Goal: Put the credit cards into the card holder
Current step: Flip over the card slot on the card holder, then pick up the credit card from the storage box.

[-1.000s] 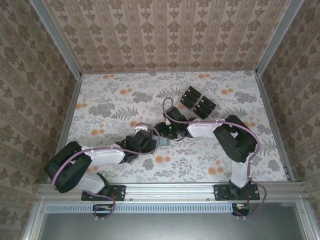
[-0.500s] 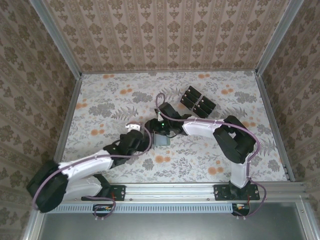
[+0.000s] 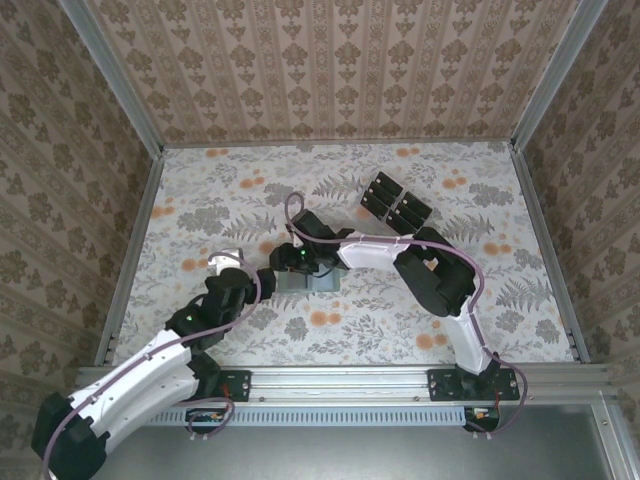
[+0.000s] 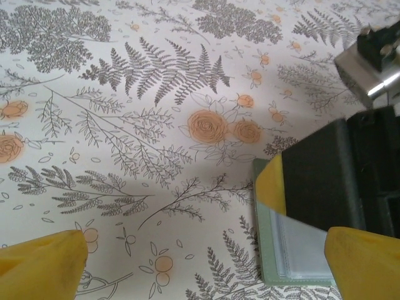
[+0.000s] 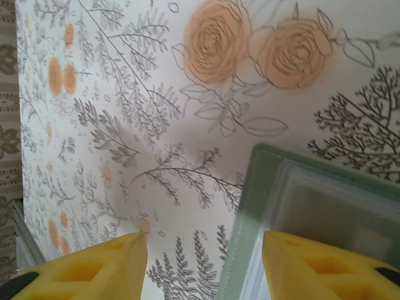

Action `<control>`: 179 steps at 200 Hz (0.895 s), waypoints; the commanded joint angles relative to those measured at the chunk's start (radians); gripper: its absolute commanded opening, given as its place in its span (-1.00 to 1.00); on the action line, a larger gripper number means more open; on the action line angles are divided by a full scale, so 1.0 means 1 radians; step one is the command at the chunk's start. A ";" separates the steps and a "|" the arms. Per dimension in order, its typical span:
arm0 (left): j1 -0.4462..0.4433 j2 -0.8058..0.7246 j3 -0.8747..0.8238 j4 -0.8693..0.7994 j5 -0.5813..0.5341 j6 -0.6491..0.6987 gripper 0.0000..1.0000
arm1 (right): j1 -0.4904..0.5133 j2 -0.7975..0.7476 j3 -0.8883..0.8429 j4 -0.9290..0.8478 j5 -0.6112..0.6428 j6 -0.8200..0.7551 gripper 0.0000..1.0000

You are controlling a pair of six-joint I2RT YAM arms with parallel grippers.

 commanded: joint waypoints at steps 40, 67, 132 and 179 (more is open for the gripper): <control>0.034 0.082 0.024 0.003 0.072 -0.016 1.00 | -0.062 -0.207 0.034 -0.073 -0.072 -0.144 0.09; 0.051 0.162 0.070 0.002 0.093 -0.011 0.99 | -0.162 -0.307 -0.015 -0.168 -0.052 -0.230 0.10; 0.112 0.352 0.210 -0.058 0.205 0.033 0.99 | -0.379 -0.412 -0.039 -0.601 0.448 -0.552 0.05; 0.121 0.409 0.261 -0.048 0.222 0.055 1.00 | -0.389 -0.364 -0.036 -0.674 0.668 -0.644 -0.04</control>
